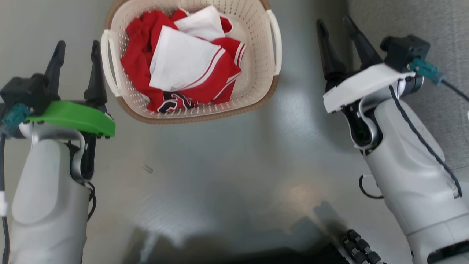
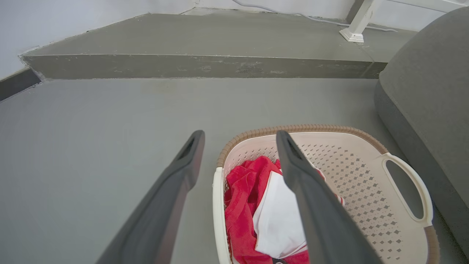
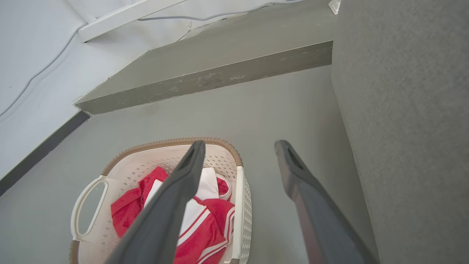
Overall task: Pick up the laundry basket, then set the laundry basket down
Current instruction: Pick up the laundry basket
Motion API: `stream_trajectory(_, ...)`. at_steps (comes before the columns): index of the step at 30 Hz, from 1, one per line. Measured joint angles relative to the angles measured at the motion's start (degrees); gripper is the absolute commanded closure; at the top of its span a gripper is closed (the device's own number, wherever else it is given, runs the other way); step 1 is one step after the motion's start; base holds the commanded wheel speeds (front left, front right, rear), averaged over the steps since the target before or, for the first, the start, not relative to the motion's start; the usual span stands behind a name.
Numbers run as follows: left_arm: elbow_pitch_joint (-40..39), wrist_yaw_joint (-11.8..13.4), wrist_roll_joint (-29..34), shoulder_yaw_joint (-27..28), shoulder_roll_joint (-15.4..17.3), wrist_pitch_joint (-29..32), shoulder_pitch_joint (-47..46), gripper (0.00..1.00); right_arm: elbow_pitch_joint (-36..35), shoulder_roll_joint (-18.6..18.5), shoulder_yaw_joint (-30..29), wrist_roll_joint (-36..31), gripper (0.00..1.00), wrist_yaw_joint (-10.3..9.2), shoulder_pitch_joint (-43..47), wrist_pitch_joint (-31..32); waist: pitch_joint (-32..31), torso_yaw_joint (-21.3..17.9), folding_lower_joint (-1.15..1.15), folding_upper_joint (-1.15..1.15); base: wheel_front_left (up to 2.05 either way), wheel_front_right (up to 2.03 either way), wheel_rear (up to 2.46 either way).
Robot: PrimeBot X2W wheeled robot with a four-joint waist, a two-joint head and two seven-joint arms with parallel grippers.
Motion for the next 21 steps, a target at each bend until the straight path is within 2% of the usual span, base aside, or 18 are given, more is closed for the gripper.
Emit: stream_trajectory(21,13.8,-0.3,-1.7,-2.2,-1.0,2.8,-11.5,0.00,14.8,1.2,2.1,0.9,0.00,0.54,-12.2,5.0,8.9,2.7,0.00,0.00,0.00,0.00,0.00)
